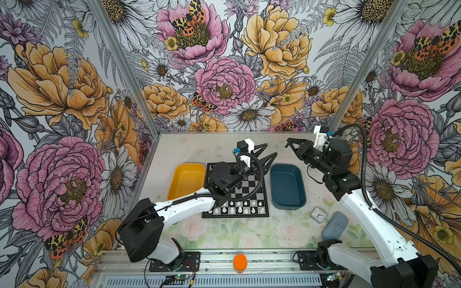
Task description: Set up the chess pieces on the board
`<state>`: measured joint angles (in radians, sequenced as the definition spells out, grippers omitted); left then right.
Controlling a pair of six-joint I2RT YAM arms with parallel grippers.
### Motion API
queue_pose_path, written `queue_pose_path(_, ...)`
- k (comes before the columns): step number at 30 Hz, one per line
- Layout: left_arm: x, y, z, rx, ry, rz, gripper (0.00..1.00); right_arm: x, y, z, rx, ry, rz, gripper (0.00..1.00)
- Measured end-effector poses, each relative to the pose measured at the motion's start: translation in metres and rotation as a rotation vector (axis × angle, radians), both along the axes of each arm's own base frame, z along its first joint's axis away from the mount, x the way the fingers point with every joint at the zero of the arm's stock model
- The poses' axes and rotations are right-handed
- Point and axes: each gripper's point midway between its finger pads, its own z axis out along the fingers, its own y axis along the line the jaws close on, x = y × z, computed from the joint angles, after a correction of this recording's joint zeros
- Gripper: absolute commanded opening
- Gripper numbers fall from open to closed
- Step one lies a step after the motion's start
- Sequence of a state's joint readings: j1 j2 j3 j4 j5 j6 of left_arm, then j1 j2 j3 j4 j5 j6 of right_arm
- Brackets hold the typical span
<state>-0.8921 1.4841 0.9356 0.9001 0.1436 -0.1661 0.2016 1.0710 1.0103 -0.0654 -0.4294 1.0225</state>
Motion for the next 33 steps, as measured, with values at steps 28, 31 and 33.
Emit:
queue_pose_path(28,0.012,-0.030,-0.015,-0.051,-0.194,0.107,0.50,-0.028,0.011,0.030,0.146,-0.063,0.112,0.00)
queue_pose_path(31,0.015,-0.035,-0.017,-0.048,-0.197,0.109,0.49,-0.029,0.011,0.028,0.155,-0.059,0.113,0.00)
queue_pose_path(33,0.017,-0.038,-0.020,-0.041,-0.200,0.111,0.49,-0.030,0.011,0.028,0.160,-0.058,0.112,0.00)
